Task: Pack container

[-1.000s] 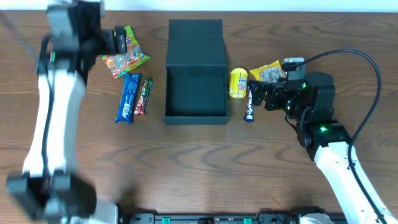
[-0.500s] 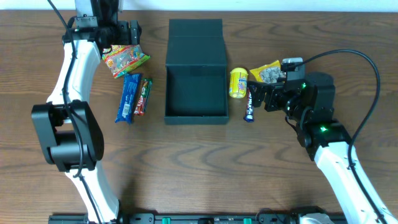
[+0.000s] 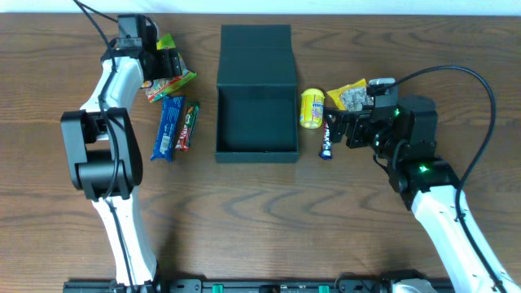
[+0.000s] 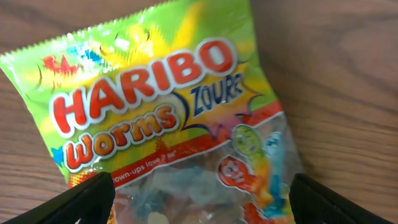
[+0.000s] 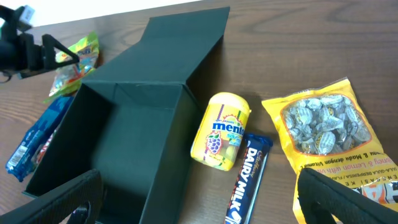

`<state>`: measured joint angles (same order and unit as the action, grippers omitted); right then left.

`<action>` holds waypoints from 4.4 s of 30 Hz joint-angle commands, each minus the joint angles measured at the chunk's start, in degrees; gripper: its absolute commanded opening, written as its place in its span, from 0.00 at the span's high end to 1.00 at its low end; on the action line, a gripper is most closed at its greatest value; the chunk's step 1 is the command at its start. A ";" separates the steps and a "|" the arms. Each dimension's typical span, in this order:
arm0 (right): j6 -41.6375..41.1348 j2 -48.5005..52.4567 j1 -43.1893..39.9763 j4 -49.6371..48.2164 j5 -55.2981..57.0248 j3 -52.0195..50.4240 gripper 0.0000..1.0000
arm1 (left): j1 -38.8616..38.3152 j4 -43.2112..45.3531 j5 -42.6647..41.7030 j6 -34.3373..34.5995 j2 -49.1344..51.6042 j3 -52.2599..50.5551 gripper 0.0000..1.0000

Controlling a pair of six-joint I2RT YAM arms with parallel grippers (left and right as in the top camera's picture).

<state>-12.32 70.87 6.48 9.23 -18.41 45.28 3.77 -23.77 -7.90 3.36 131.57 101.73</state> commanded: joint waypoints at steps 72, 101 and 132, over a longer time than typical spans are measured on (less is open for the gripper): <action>-1.75 -0.15 -23.02 -1.70 -4.26 3.82 0.01 | -36.41 -55.84 18.32 8.74 -2.43 31.08 0.94; -1.70 -0.15 -22.97 -0.61 -9.90 3.82 0.01 | -35.01 -56.54 12.31 0.24 -3.06 31.04 0.05; 5.73 28.87 16.46 24.13 0.02 35.34 0.99 | -11.67 -39.06 -16.63 5.66 -6.27 1.55 0.94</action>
<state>-7.11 97.08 21.34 32.14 -20.99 77.58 -8.29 -63.37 -20.53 9.02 125.03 105.21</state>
